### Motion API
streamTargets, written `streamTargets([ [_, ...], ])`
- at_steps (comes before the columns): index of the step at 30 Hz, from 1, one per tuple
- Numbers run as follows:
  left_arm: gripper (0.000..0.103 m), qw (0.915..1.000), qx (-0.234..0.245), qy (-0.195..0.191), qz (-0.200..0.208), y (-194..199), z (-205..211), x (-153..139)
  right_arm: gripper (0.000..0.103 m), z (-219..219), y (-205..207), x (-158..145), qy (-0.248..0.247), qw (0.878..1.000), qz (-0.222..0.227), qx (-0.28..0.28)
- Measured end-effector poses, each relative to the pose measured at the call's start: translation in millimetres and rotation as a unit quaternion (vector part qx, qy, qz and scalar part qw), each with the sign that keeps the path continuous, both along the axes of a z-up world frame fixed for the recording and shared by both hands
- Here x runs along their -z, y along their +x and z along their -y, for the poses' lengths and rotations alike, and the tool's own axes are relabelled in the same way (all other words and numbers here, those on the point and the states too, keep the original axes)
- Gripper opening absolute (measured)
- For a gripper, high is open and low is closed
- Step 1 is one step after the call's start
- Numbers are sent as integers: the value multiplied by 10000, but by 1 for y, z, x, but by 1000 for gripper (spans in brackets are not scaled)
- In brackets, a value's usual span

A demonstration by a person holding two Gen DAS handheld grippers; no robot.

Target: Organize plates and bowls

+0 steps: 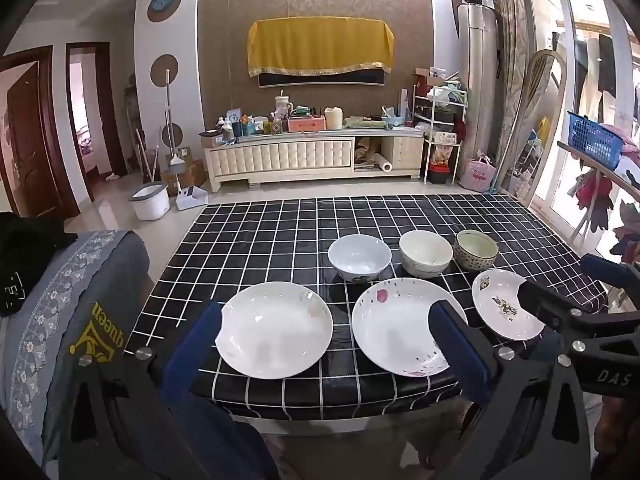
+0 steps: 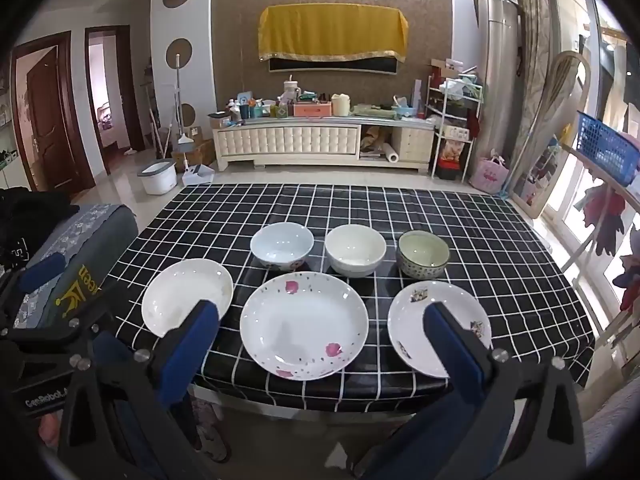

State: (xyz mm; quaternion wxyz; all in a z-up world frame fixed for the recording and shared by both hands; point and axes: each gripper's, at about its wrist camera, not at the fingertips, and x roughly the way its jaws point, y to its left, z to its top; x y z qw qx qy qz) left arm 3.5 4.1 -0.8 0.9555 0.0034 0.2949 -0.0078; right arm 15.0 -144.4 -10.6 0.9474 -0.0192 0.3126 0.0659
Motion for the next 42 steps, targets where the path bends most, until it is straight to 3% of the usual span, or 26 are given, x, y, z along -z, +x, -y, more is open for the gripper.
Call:
streamTargets([
  [6, 102, 9999, 44, 133, 67, -4, 3, -1, 103, -4, -4, -1, -6, 10000, -11, -7],
  [42, 102, 9999, 57, 65, 53, -6, 4, -2, 103, 1, -2, 0, 34, 9999, -153, -38],
])
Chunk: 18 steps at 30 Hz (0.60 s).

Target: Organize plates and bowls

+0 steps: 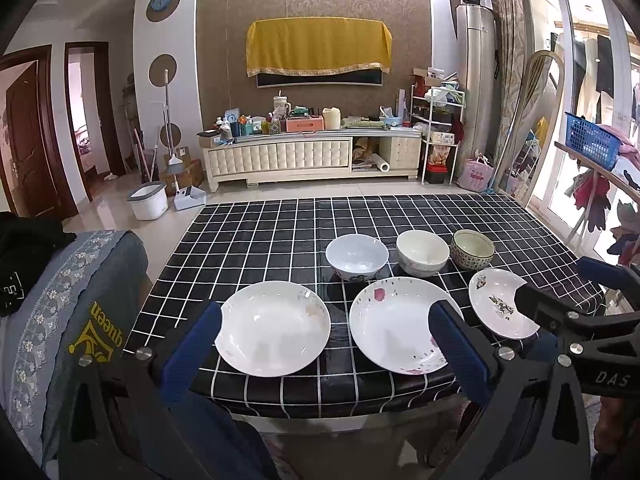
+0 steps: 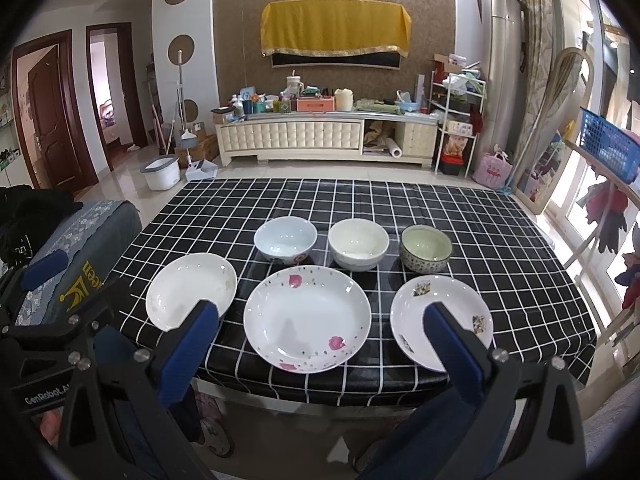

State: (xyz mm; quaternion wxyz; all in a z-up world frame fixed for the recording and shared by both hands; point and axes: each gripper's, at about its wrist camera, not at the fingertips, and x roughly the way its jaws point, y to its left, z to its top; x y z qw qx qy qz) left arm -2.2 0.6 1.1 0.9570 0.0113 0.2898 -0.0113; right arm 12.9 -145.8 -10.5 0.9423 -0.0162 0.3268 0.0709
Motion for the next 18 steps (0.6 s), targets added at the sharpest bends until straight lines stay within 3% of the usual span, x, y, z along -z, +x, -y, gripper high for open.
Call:
streamTargets([
  [18, 102, 10000, 7, -26, -36, 0, -2, 1, 103, 0, 3, 0, -32, 10000, -47, -30],
])
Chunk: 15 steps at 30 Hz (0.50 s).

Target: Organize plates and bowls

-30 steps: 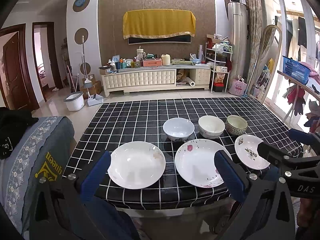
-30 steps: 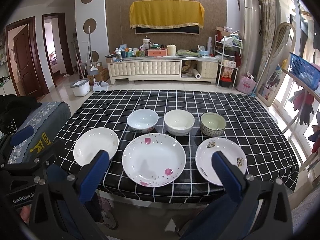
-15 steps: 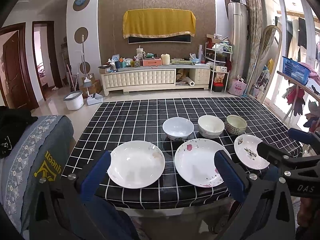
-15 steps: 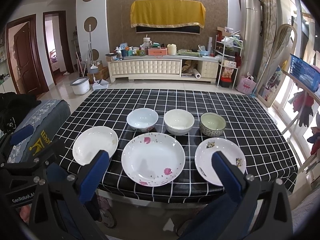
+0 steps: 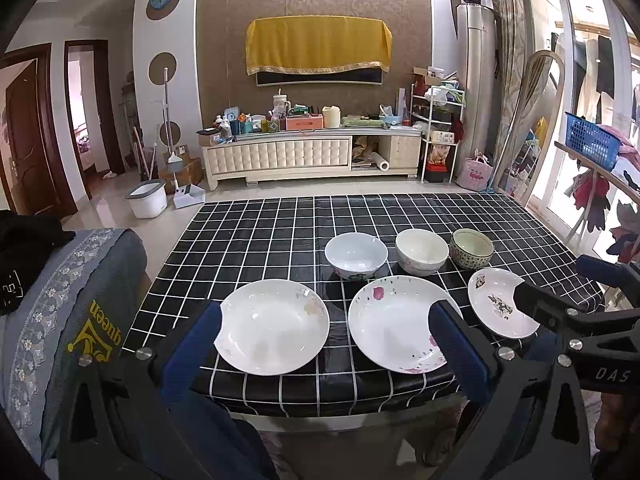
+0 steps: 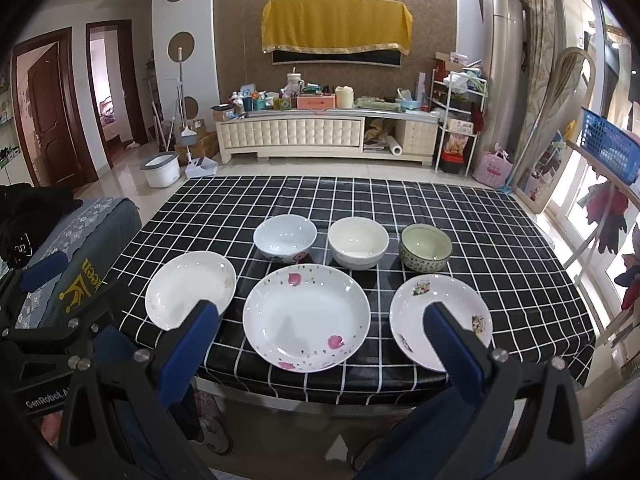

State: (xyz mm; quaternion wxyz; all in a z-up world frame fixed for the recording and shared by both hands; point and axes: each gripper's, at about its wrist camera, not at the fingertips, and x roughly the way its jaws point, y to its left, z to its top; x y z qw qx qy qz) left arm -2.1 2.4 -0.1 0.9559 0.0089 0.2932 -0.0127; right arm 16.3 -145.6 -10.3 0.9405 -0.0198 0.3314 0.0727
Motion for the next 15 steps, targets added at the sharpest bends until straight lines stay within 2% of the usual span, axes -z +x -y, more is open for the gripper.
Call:
streamTargets([
  [15, 102, 10000, -11, 19, 4, -1, 0, 0, 103, 1, -1, 1, 19, 10000, -52, 6],
])
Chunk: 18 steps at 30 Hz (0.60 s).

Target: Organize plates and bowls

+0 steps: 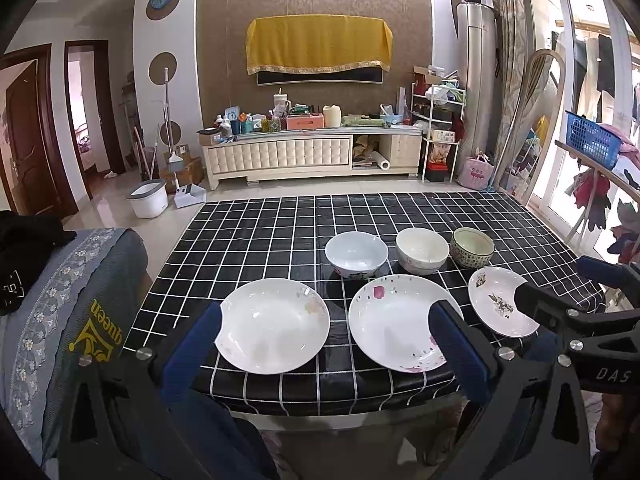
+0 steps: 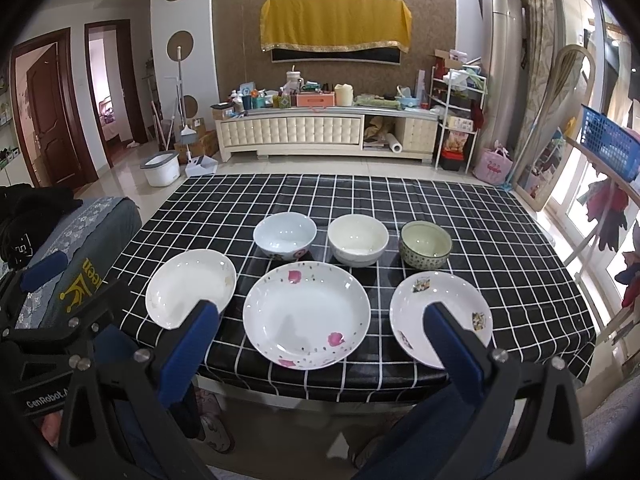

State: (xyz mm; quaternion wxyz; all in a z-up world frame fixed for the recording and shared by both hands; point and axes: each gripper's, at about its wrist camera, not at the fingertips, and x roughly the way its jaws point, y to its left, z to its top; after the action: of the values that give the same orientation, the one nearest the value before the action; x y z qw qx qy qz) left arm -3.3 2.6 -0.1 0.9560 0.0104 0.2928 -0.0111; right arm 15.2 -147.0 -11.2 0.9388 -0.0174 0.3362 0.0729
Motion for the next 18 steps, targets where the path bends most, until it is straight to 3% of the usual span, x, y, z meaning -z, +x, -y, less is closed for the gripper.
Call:
streamTargets([
  [12, 102, 9998, -141, -60, 132, 2, -7, -5, 103, 0, 9, 1, -11, 9998, -145, 110],
  [18, 102, 9996, -256, -96, -75, 21, -21, -5, 103, -11, 32, 6, -74, 9994, -350, -8],
])
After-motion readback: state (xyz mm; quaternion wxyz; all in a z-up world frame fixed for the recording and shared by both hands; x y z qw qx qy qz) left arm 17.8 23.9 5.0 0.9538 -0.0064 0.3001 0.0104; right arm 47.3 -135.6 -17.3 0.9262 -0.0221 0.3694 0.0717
